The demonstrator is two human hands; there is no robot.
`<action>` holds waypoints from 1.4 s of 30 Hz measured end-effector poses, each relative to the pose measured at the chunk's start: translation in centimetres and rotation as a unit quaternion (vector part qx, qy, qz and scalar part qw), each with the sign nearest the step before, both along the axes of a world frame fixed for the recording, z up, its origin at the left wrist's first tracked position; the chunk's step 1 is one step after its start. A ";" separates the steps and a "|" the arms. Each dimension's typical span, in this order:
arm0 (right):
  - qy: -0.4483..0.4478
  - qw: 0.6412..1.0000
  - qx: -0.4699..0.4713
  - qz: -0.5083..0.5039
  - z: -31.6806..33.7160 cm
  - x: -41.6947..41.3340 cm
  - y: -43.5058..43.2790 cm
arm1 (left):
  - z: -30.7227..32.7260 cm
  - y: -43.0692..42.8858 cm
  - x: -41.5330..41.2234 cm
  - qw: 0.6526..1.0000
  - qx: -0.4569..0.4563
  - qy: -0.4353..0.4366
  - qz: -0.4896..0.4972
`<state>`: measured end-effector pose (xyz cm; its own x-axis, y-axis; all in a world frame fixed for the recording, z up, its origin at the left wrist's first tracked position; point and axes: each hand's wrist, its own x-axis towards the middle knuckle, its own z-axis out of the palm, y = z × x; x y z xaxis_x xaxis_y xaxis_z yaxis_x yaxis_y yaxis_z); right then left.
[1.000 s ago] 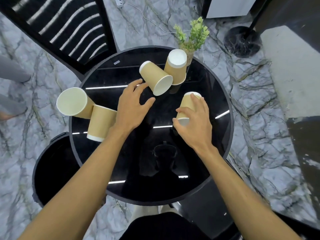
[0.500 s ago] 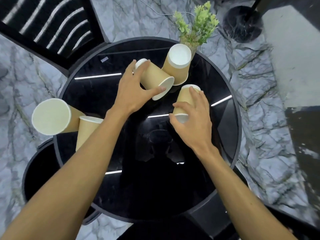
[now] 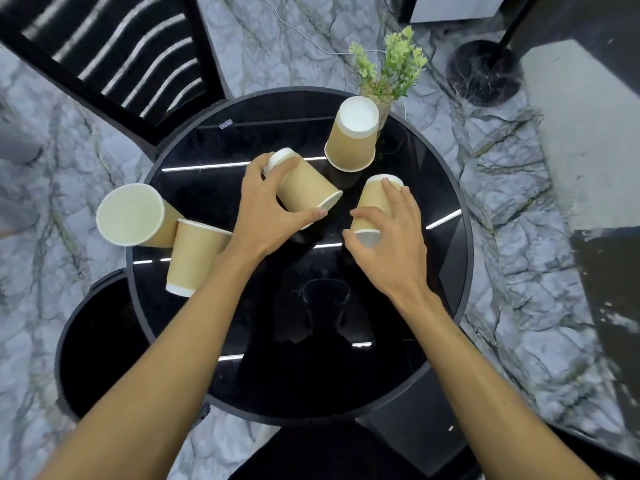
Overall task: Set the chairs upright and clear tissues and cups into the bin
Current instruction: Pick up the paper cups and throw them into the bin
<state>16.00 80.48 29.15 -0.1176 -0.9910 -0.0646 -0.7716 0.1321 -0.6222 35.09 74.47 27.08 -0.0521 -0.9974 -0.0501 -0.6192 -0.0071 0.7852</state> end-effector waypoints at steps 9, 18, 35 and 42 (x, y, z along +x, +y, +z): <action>-0.003 0.999 -0.024 0.048 2.0 -0.3 5.6 | 2.3 9.0 0.1 0.998 -0.020 0.018 0.050; -0.018 0.989 -0.043 0.141 3.5 3.0 10.4 | 4.9 18.9 4.2 0.992 -0.066 -0.007 0.107; -0.072 0.900 -0.081 0.423 5.0 21.3 15.0 | 6.5 34.5 18.7 0.927 -0.046 -0.072 0.366; -0.057 0.874 -0.049 0.480 2.4 29.2 15.8 | 3.8 37.4 24.8 0.905 -0.022 -0.039 0.423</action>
<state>45.22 96.24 31.60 0.7724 -0.6313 0.0691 -0.4298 -0.5997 -0.6750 59.88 111.92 30.83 0.7327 -0.6803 0.0189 -0.4600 -0.4746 0.7505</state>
